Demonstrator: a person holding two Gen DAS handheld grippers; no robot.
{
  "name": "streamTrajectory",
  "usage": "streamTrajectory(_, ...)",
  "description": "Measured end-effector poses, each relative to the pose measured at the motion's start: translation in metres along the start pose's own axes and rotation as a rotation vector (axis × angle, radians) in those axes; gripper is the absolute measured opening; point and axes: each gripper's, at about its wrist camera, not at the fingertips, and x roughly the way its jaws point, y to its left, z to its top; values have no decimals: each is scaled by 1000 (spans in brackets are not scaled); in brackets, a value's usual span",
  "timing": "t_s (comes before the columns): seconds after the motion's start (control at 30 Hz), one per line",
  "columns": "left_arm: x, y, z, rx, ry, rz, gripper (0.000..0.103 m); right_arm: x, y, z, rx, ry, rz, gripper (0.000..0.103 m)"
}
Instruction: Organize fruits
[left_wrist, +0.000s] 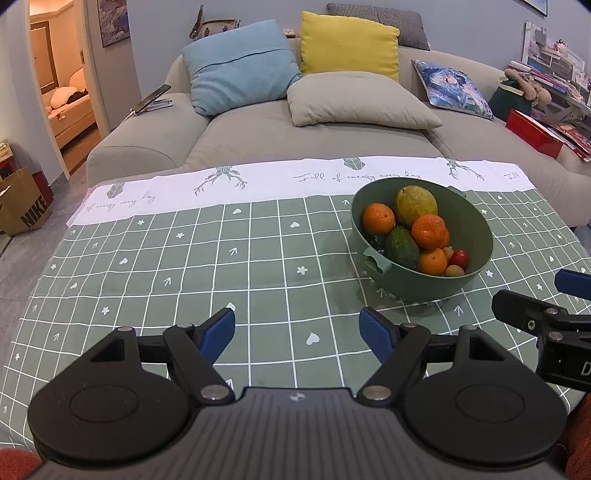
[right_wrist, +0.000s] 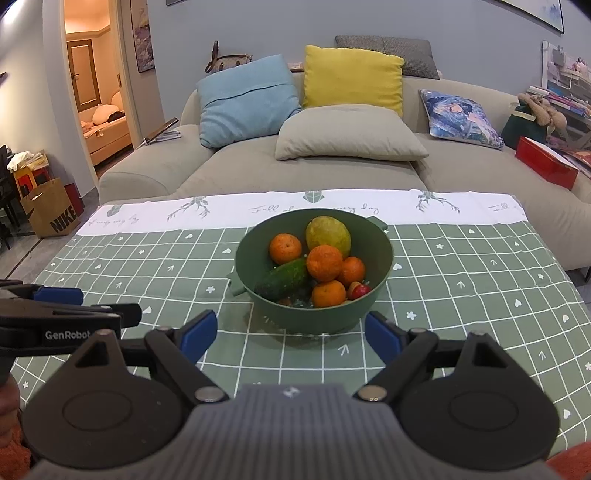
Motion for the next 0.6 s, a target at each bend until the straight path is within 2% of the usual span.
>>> streamTrajectory(0.6, -1, 1, 1, -3, 1, 1, 90, 0, 0, 1, 5, -1, 0, 84)
